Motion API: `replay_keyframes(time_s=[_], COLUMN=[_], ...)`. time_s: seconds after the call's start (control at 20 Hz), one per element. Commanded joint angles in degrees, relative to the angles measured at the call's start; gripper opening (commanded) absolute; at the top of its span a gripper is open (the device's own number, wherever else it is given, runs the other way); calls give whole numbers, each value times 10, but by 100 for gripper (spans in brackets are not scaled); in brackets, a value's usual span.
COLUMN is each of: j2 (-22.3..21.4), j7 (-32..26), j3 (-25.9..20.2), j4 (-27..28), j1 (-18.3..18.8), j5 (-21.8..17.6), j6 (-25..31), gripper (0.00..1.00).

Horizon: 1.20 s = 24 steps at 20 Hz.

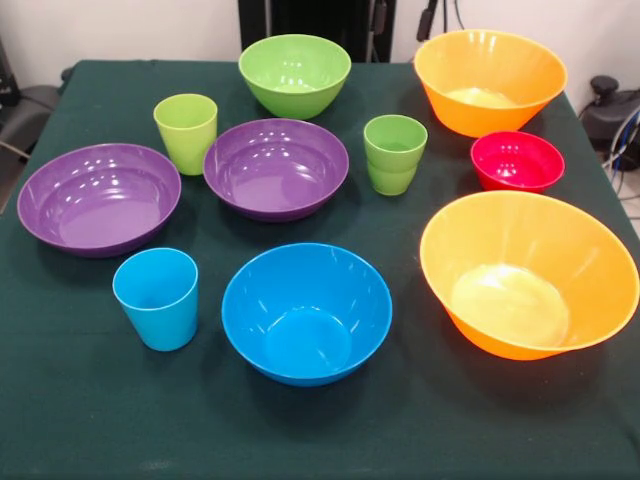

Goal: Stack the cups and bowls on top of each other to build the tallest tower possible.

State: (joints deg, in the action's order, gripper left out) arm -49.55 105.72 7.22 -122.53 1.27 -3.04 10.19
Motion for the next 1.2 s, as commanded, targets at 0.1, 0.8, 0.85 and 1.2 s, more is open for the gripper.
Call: replay_keyframes(time_s=[0.1,0.8,0.85,1.2], j2=[-28,-43,-42,-24], j7=[-25,0,1,12], j3=[-70,-72,-73,-106], j4=[-11,2,0,-3], j1=[57,54,55,61], j5=[-40,-39,-39,-26], j6=[91,130,126,92], gripper=[100,100,100,100])
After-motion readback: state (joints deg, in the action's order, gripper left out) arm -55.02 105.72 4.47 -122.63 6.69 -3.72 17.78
